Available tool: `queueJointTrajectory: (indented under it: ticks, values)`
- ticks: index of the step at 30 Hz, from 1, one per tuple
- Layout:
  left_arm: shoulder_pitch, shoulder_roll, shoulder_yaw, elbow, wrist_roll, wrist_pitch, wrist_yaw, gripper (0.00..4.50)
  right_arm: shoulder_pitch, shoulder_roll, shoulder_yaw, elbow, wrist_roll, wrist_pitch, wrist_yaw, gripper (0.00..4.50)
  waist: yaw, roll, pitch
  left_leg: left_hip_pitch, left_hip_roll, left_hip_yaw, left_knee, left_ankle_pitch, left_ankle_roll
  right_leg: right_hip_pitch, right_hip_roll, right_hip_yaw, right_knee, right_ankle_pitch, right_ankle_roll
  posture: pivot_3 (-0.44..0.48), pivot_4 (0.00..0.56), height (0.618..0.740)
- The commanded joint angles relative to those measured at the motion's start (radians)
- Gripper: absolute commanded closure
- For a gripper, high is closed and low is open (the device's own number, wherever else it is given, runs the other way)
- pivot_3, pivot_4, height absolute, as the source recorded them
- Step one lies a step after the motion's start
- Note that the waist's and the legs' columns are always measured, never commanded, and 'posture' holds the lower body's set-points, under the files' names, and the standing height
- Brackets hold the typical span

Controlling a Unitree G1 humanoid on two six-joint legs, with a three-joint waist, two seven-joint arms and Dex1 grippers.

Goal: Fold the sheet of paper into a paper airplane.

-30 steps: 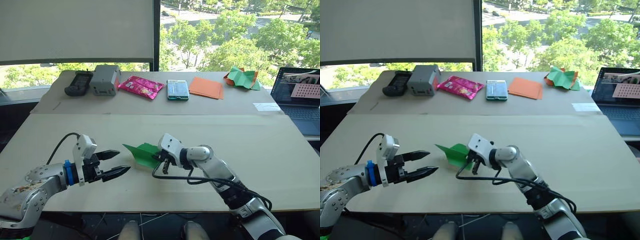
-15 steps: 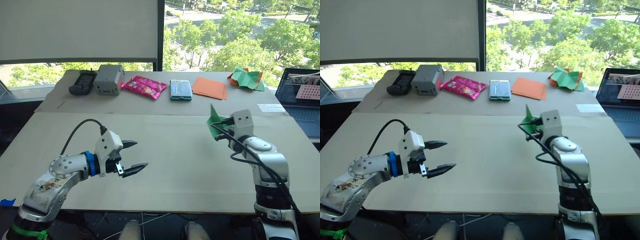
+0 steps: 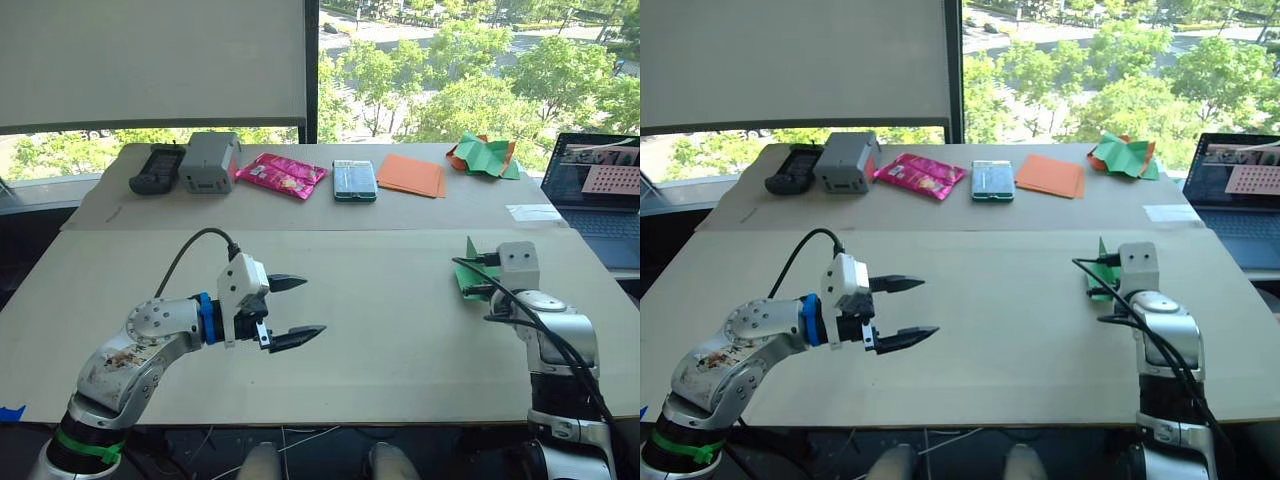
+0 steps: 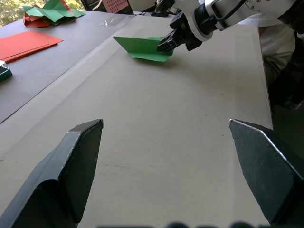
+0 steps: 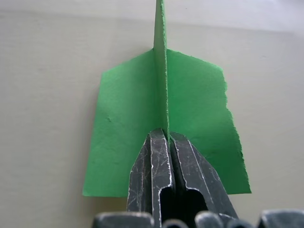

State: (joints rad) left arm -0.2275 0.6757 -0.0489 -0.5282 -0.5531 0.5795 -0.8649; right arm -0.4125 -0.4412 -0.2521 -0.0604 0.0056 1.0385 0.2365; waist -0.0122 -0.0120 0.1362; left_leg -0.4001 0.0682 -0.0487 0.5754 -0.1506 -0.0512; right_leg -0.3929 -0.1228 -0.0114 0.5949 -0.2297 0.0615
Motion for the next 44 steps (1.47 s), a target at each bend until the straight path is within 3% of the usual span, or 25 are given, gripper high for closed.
queueJointTrajectory:
  ticks: [1, 11, 14, 17, 21, 26, 33, 44]
  values:
    - [-0.001, 0.003, 0.004, -0.012, -0.01, -0.006, -0.008, 0.0, 0.006, -0.018, -0.007, -0.008, 0.012, -0.04, -0.001, 3.63, 0.0, 0.0, 0.0, 0.0, 0.0, 0.0, 0.0, 0.0, 0.0, 0.0, 0.0, 0.0, 0.0, 0.0, 0.0, 0.0, 0.15, 0.706]
    - [0.015, 0.012, 0.065, -0.002, -0.026, 0.017, 0.014, 0.0, -0.009, -0.038, -0.049, -0.193, 0.111, -0.115, 0.065, 0.12, -0.001, 0.001, 0.001, 0.0, 0.0, 0.0, 0.0, 0.0, 0.0, 0.0, 0.0, 0.0, 0.0, 0.0, 0.0, 0.0, 0.15, 0.706]
    - [0.035, 0.023, 0.101, 0.014, -0.015, 0.021, 0.029, 0.0, 0.006, -0.045, -0.041, -0.273, 0.17, -0.154, 0.131, 0.05, -0.002, 0.001, 0.001, 0.001, 0.0, -0.001, 0.0, 0.0, 0.0, 0.0, 0.0, 0.0, 0.0, 0.0, 0.0, 0.0, 0.15, 0.706]
    - [0.065, 0.01, 0.167, 0.047, -0.01, 0.014, 0.071, 0.0, 0.077, -0.033, -0.003, -0.447, 0.311, -0.227, 0.286, 0.05, -0.002, 0.001, 0.001, 0.001, 0.0, -0.001, -0.001, 0.0, 0.0, 0.001, 0.0, 0.0, 0.0, 0.0, 0.0, 0.0, 0.15, 0.706]
    - [0.125, -0.041, 0.229, 0.117, 0.05, -0.072, 0.151, 0.0, 0.233, -0.068, 0.136, -0.554, 0.337, -0.326, 0.4, 0.05, 0.0, 0.0, 0.001, 0.003, 0.0, -0.002, -0.001, -0.001, -0.001, 0.0, 0.0, -0.001, -0.001, 0.0, 0.0, 0.0, 0.15, 0.706]
    - [0.209, -0.077, 0.248, 0.15, 0.081, -0.135, 0.171, 0.0, 0.341, -0.092, 0.256, -0.434, 0.21, -0.526, 0.393, 0.05, 0.002, -0.001, 0.002, 0.001, 0.0, 0.0, 0.001, -0.006, -0.01, -0.001, -0.001, -0.001, -0.007, -0.001, 0.0, 0.0, 0.15, 0.706]
    - [0.228, -0.084, 0.258, 0.177, 0.084, -0.173, 0.169, 0.0, 0.349, -0.058, 0.248, -0.318, 0.203, -0.624, 0.372, 0.05, 0.002, -0.001, 0.002, -0.002, 0.0, 0.0, 0.0, -0.007, -0.01, -0.004, -0.001, -0.002, -0.009, -0.001, 0.0, 0.0, 0.15, 0.706]
    - [0.221, -0.078, 0.257, 0.173, 0.062, -0.16, 0.168, 0.0, 0.336, -0.049, 0.235, -0.309, 0.226, -0.639, 0.356, 0.05, 0.009, -0.002, 0.002, 0.001, 0.0, 0.0, 0.0, -0.006, -0.01, -0.004, -0.001, -0.002, -0.001, 0.0, 0.0, 0.0, 0.15, 0.706]
